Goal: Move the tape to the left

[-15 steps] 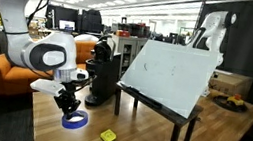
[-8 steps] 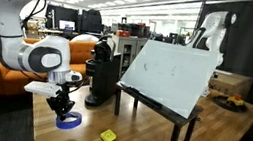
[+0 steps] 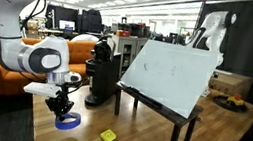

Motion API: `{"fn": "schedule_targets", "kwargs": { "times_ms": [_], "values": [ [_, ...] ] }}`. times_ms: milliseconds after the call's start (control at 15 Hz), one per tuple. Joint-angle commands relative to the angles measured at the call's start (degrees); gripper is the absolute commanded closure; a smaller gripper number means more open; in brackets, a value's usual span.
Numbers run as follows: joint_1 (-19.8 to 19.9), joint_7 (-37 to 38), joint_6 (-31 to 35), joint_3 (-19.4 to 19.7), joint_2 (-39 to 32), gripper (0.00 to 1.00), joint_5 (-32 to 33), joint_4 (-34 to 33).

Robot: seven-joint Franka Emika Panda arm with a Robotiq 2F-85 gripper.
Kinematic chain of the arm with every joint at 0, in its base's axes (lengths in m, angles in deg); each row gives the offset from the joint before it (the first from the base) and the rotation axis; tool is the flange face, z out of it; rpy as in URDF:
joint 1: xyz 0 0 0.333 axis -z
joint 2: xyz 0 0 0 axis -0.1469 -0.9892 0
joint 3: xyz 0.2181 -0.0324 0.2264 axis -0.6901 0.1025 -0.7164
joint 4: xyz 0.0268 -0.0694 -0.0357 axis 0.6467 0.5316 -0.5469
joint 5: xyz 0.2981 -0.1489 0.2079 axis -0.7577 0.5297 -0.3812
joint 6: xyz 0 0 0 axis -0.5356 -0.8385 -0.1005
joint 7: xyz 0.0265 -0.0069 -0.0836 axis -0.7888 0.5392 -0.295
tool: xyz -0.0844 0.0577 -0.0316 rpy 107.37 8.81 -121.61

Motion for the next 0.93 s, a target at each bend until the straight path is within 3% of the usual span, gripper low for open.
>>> {"fn": "schedule_targets", "kwargs": {
  "times_ms": [0,267,333,867],
  "values": [
    [0.43,0.29,-0.20,-0.31,0.04,0.84,0.45,-0.11],
    [0.43,0.29,-0.20,-0.31,0.04,0.84,0.47,-0.11],
    [0.43,0.29,-0.20,-0.31,0.04,0.96,0.47,-0.11],
    [5.00,-0.55,0.24,-9.89,-3.91,0.96,-5.00,-6.57]
  ]
}}
